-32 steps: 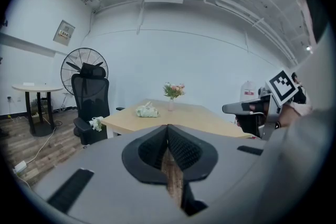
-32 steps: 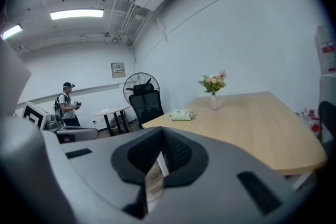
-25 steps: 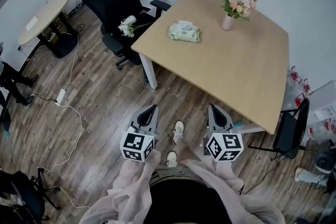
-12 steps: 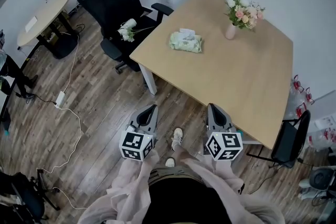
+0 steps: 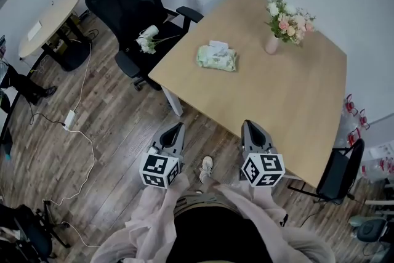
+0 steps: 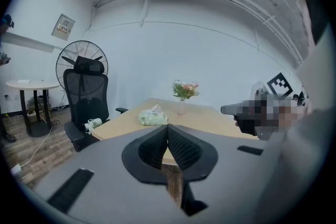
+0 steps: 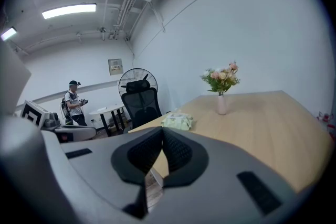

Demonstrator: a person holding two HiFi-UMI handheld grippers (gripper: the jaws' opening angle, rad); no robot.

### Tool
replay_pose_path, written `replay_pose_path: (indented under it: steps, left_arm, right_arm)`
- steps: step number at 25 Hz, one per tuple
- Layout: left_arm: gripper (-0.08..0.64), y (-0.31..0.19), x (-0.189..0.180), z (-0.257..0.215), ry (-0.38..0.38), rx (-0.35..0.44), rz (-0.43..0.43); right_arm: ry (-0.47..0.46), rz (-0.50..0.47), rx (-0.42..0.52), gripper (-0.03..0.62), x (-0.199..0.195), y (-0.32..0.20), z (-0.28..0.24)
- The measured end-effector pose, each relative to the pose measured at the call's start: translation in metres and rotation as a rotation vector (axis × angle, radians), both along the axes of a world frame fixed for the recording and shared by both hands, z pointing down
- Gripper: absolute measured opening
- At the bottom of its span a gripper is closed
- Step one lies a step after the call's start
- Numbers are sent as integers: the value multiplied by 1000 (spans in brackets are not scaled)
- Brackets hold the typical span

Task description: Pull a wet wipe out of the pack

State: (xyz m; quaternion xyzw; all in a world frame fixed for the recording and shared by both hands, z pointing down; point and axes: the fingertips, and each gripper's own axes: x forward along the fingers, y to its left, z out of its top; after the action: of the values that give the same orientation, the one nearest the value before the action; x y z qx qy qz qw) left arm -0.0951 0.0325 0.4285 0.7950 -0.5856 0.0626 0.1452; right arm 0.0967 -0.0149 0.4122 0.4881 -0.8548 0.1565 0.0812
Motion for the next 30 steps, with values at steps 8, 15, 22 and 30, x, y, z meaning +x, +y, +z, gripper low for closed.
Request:
replay_pose_path:
  steps: [8,15,22,30]
  left_arm:
    - [12,-39,2,1,1,-5,-9]
    - [12,-73,-3,3,-4,-8,-32]
    - [12,-104,-3,9,-9,-8,-51]
    - [12,-110,-12,12,-22,-8,-93]
  right_arm:
    - [-9,-12,-4,11,-1,-42,2]
    - [-16,-28,-3,11,-4,-80,4]
    - [-19,-57,-7,11,-10,-113,10]
    - [-28,-96,-19,11,-18,-128,18]
